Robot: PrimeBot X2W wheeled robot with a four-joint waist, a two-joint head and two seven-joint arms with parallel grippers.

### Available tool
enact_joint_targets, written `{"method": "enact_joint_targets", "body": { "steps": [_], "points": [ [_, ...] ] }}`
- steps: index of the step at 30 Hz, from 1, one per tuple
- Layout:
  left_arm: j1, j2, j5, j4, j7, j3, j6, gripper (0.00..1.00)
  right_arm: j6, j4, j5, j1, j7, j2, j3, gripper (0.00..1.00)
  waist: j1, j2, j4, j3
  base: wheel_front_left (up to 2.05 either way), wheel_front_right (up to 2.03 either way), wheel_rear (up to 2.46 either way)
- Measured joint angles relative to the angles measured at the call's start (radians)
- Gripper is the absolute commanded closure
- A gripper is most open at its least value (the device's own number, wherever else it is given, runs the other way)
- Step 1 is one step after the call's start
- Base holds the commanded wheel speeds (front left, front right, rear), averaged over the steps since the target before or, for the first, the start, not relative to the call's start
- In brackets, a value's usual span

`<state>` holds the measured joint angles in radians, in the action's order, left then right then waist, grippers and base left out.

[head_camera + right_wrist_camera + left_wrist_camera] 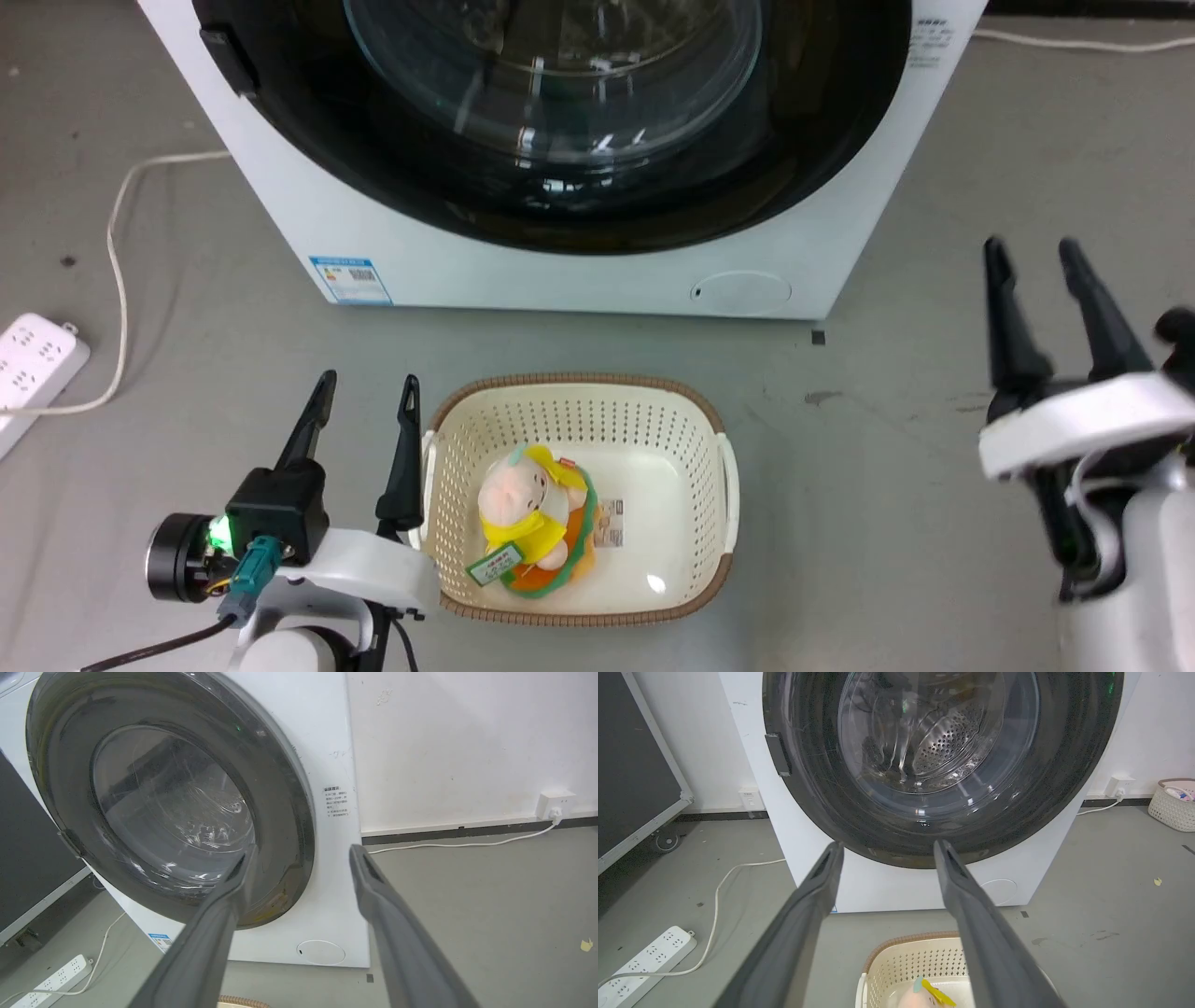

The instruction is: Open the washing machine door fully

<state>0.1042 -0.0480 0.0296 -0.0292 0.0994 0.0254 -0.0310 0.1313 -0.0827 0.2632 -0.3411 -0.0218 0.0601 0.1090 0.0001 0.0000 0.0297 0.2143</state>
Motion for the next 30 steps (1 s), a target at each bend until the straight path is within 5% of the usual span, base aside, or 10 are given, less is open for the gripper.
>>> {"method": "enact_joint_targets", "body": {
  "steps": [1,2,17,30],
  "points": [
    [0.003,0.0,0.0,0.0,0.002,0.0,0.0,0.0,0.0,-0.009,0.015,-0.016,0.005,-0.001,0.007,0.51,-0.0001,0.0,0.001,0.006,0.0,0.0,0.0],
    [0.004,0.0,0.0,0.0,0.005,0.0,-0.001,0.0,0.0,-0.016,0.028,-0.032,0.009,-0.002,0.016,1.0,-0.0001,0.0,0.002,0.012,0.0,0.0,0.0],
    [0.043,0.0,0.018,-0.002,0.035,0.013,-0.011,0.0,0.0,-0.202,0.243,-0.288,0.095,-0.005,0.146,1.0,0.0,0.0,0.032,0.085,0.0,0.0,0.0],
    [0.067,0.0,0.035,-0.008,0.062,0.021,-0.016,0.0,0.0,-0.342,0.316,-0.511,0.229,-0.004,0.236,1.0,0.0,0.0,0.059,0.151,0.0,0.0,0.0]
  ]
}}
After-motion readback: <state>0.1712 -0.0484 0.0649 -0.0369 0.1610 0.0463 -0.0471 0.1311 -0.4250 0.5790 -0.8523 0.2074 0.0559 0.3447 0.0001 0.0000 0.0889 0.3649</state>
